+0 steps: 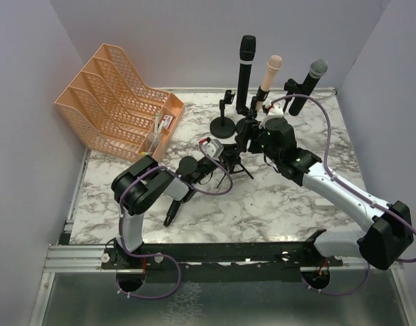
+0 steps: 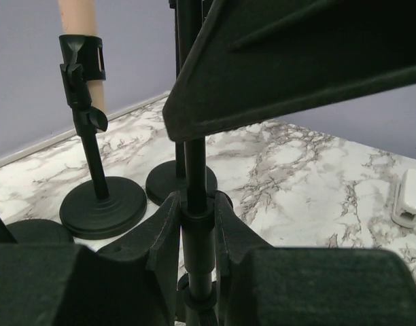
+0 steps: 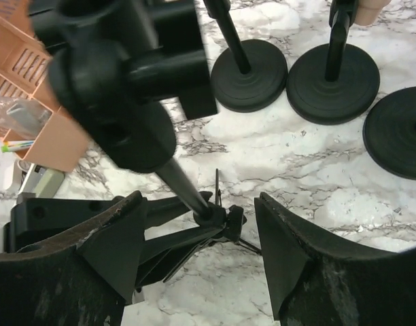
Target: Attach the microphones to the stand
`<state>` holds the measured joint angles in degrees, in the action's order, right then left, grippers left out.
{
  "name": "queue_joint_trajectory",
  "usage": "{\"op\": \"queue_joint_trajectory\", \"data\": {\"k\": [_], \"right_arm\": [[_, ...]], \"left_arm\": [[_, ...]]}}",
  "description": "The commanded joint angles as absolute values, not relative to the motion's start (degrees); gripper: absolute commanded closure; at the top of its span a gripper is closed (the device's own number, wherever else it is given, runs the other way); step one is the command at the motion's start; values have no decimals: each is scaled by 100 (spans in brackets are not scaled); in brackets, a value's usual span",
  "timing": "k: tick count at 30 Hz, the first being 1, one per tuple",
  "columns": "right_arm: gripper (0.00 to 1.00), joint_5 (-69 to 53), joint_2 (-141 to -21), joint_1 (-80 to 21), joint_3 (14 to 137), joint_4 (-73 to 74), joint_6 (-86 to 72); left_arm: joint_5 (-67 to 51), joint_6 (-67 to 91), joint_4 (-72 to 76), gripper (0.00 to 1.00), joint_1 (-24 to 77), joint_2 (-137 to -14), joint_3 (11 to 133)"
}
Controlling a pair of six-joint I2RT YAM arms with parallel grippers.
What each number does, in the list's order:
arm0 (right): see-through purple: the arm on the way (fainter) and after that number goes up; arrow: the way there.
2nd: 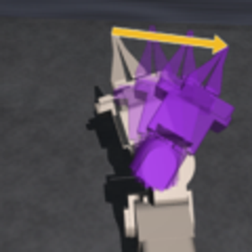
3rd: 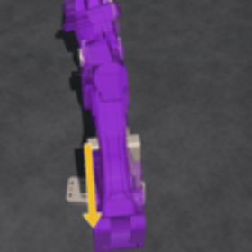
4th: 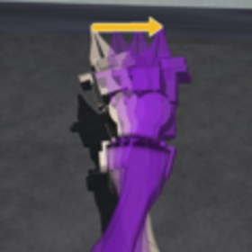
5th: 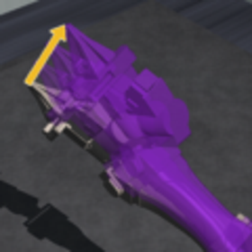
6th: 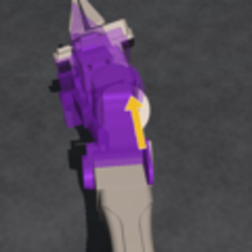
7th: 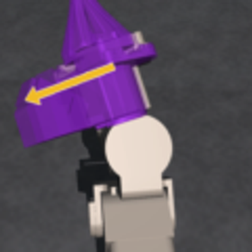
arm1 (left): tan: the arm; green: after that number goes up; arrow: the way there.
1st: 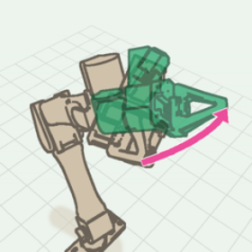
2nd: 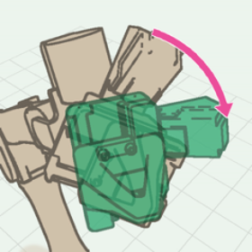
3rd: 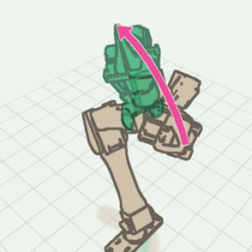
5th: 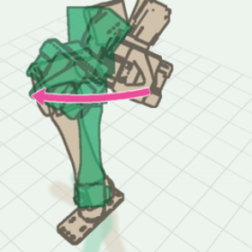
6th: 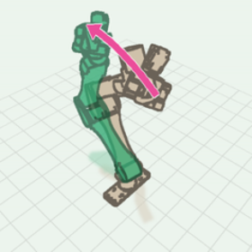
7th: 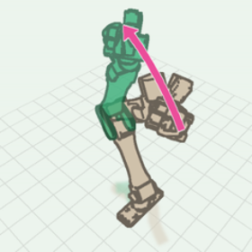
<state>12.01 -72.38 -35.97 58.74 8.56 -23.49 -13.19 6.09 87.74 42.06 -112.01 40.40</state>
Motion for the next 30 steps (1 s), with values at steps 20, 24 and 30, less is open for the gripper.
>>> {"op": "queue_joint_trajectory", "data": {"k": [20, 24, 30], "right_arm": [[99, 1269, -7641, -3630, 4504, -3039, 253], [99, 1621, -7646, -3630, 4397, -3377, 863], [99, 1734, -7767, -3467, 4381, -3517, 927]], "left_arm": [[-1507, 767, 9106, 47, 3930, -10442, 3021], [-1419, 941, 8879, 36, 3887, -9981, 2892], [-1066, 995, 8133, 33, 3876, -9284, 2819]]}}
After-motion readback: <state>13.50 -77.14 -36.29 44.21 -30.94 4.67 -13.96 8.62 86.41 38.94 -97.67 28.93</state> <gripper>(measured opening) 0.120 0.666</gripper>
